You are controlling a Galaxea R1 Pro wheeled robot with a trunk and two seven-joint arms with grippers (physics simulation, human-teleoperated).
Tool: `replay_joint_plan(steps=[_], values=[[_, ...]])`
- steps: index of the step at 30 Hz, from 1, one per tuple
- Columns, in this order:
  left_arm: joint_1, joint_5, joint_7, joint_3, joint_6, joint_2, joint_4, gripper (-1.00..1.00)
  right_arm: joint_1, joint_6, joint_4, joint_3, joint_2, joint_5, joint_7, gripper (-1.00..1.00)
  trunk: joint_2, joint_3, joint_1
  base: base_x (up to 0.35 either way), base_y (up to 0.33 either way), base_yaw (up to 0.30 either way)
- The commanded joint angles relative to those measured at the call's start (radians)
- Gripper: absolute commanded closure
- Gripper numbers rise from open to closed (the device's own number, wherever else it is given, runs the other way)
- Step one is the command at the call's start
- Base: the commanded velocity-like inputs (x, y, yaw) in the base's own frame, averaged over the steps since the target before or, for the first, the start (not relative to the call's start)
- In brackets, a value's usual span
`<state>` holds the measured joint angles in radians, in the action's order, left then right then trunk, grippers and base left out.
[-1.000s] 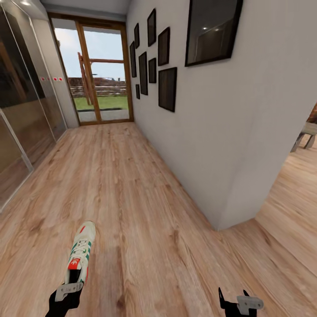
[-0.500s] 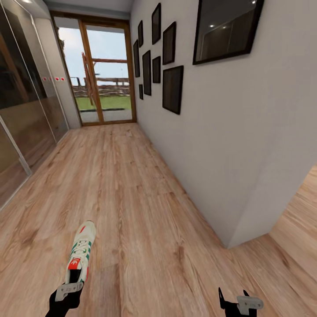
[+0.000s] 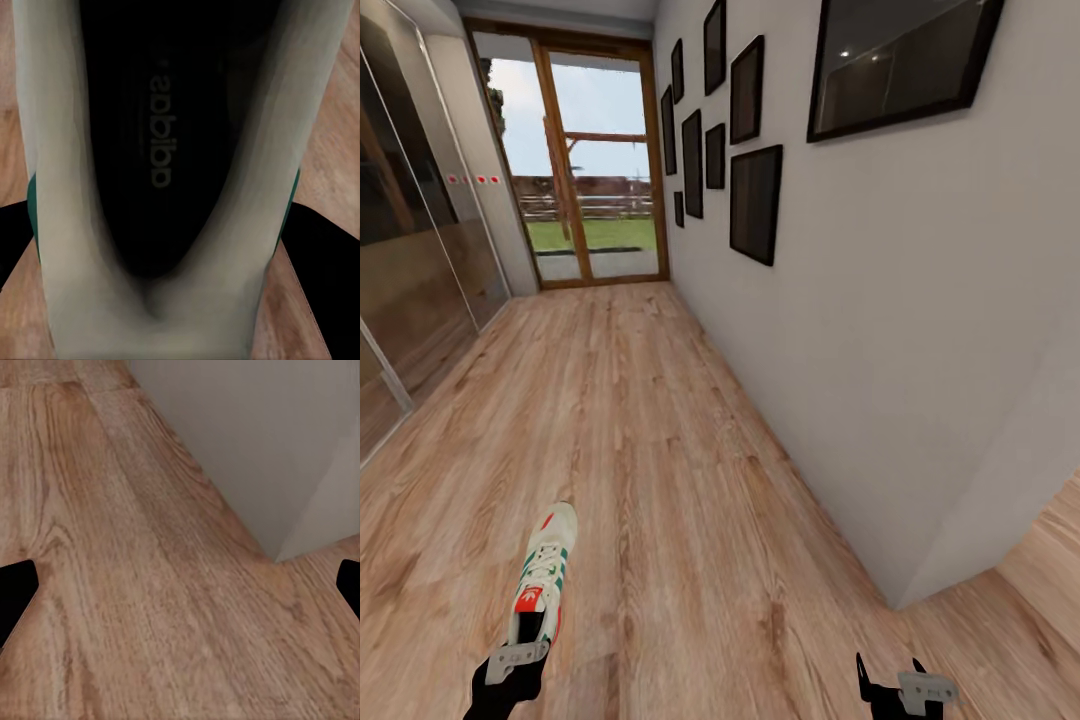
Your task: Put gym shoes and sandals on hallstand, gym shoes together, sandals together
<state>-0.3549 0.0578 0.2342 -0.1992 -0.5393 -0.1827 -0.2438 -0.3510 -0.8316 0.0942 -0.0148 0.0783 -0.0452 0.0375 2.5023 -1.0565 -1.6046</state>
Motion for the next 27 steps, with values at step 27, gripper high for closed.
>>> replay_joint_plan(steps=[27], values=[[-0.001,0.007,0.010,-0.005,-0.002,-0.001,0.001,1.00,0.000,-0.003,-0.001,-0.001,0.000,-0.004,-0.002,-1.00,0.000,-0.001,0.000,0.339,0.000,0.185]])
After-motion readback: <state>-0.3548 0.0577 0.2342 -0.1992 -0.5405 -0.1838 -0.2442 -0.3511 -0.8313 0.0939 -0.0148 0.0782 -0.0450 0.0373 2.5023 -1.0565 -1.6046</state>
